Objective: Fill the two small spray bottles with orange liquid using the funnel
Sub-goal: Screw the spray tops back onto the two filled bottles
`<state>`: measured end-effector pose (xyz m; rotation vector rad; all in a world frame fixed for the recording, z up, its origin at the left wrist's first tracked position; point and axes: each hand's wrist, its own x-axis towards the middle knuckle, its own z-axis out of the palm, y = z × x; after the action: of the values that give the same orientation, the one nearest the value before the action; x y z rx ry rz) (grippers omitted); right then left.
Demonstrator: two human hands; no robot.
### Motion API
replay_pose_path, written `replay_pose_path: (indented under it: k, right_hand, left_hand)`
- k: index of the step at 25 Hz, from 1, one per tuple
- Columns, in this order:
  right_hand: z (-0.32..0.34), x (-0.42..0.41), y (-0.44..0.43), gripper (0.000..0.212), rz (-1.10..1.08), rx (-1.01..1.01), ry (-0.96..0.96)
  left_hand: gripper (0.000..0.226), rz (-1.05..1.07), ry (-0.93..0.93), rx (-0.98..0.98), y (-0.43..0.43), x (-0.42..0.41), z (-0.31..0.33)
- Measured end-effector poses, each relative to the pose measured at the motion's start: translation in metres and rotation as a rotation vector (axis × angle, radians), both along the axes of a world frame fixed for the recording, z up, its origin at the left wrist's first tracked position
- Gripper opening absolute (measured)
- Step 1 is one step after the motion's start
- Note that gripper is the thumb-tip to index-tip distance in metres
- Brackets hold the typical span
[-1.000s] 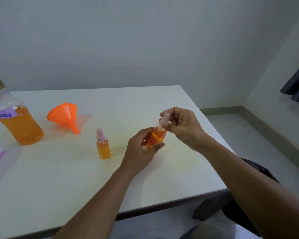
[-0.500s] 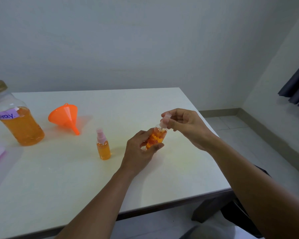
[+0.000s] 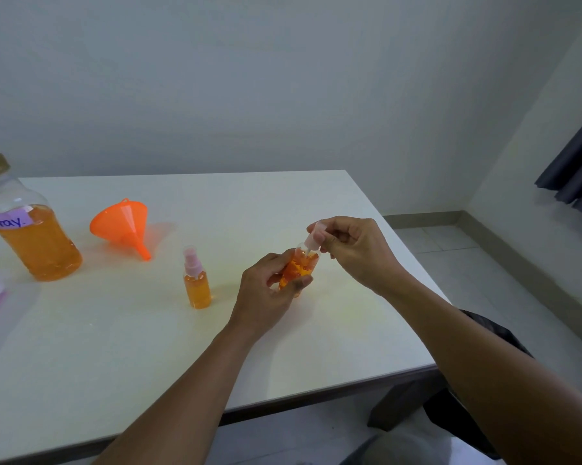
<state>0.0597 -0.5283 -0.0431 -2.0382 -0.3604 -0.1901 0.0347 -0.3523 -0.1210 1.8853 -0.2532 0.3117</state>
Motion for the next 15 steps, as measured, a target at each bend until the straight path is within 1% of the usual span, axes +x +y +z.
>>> replay_pose_path:
  k: [3, 6, 8, 10, 11, 13, 15]
  right_hand:
    - [-0.005, -0.004, 0.003, 0.020, -0.010, 0.087, 0.066]
    - [-0.007, -0.013, 0.013, 0.029, -0.058, 0.159, 0.028]
    - [-0.002, -0.013, 0.015, 0.023, -0.063, 0.213, 0.018]
    - [0.005, -0.007, 0.013, 0.007, -0.076, 0.137, -0.020]
    - [0.007, -0.006, 0.012, 0.003, -0.068, 0.090, -0.029]
    - [0.008, -0.005, 0.011, 0.011, -0.047, 0.061, -0.023]
    - [0.011, -0.008, 0.010, 0.017, -0.016, 0.149, -0.012]
  left_hand:
    - [0.057, 0.028, 0.024, -0.096, -0.002, -0.005, 0.005]
    - [0.059, 0.046, 0.036, -0.143, -0.004, -0.010, 0.008]
    - [0.055, 0.042, 0.039, -0.124, -0.005, -0.012, 0.010]
    - [0.051, 0.023, 0.033, -0.113, -0.005, -0.012, 0.011]
    - [0.050, 0.014, 0.029, -0.117, -0.005, -0.012, 0.011]
    - [0.049, 0.014, 0.027, -0.107, -0.003, -0.013, 0.011]
    - [0.048, 0.002, 0.034, -0.084, -0.002, -0.012, 0.011]
